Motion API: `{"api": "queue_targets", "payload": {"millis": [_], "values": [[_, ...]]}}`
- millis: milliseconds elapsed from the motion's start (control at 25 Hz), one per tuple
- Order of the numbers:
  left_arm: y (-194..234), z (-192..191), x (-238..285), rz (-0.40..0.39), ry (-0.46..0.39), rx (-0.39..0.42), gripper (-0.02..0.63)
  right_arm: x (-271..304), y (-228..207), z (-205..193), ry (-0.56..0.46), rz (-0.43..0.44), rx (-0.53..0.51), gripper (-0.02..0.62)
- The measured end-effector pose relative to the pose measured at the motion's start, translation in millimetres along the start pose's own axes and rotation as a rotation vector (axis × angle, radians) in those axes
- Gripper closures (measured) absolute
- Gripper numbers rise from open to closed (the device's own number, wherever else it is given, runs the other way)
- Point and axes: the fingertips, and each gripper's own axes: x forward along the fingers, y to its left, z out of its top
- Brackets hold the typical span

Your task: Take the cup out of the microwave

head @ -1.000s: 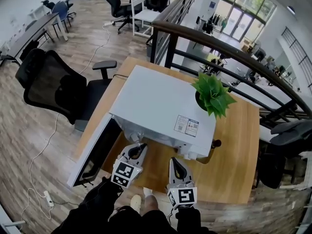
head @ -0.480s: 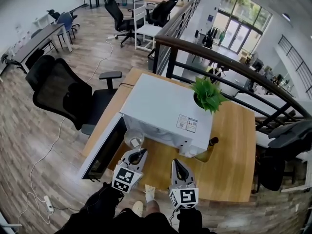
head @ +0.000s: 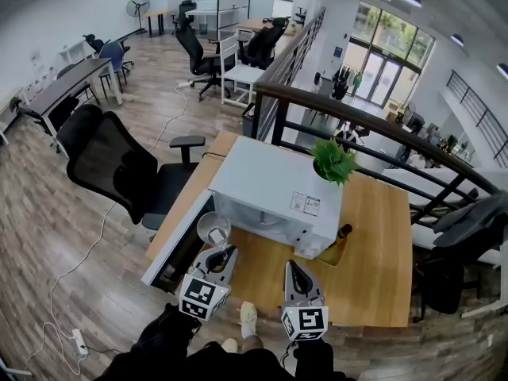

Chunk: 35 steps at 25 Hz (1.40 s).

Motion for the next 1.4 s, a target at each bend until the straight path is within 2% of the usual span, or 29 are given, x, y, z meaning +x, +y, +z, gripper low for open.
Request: {"api": "queue_targets", "payload": {"millis": [400, 760, 1400], "values": [[-13.2, 14.3, -76.9, 0.016, -0.028, 0.018, 0.581, -43.6, 38.8, 22.6, -0.046, -0.007, -0.027, 0.58], [-27.4, -4.0, -130.9, 0.021, -0.015, 0.01, 0.581, -81.9, 67.6, 19.8, -0.046, -0.017, -0.038, 0.58], [-38.5, -4.9, -147.0, 0.012, -0.023, 0.015, 0.581, -98.4, 77.6, 18.2, -0.046, -0.017, -0.039, 0.581]]}}
